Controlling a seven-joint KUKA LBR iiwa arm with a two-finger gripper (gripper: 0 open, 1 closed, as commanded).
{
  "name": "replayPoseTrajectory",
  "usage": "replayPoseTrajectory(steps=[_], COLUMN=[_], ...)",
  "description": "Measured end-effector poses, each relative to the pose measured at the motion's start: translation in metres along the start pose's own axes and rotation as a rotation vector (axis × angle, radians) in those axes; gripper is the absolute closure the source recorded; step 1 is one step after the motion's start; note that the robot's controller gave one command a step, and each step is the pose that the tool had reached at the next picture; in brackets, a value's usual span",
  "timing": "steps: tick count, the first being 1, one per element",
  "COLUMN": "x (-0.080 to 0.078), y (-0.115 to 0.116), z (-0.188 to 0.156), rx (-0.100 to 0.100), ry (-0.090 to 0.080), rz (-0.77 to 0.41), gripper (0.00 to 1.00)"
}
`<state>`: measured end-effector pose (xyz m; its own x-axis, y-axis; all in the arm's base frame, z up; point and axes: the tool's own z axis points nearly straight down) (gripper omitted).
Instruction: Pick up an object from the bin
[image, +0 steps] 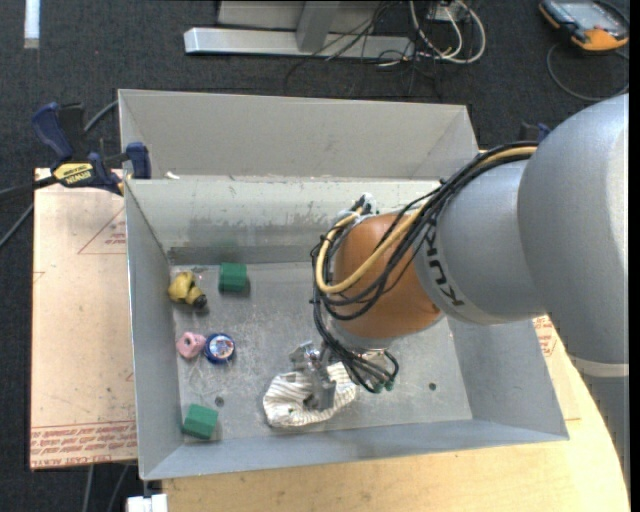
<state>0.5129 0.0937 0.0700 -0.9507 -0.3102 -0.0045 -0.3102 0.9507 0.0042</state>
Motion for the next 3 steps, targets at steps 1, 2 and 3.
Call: replayPoseTrajectory(steps=[1, 2, 3], x=[0.0, 0.0, 0.0], y=[0.0, 0.0, 0.0], z=[0.0, 0.0, 0.0], rx=[0.0, 0.0, 0.0], ry=[0.0, 0.0, 0.0], rz=[0.0, 0.0, 0.0], gripper=[1.0, 1.0, 1.0])
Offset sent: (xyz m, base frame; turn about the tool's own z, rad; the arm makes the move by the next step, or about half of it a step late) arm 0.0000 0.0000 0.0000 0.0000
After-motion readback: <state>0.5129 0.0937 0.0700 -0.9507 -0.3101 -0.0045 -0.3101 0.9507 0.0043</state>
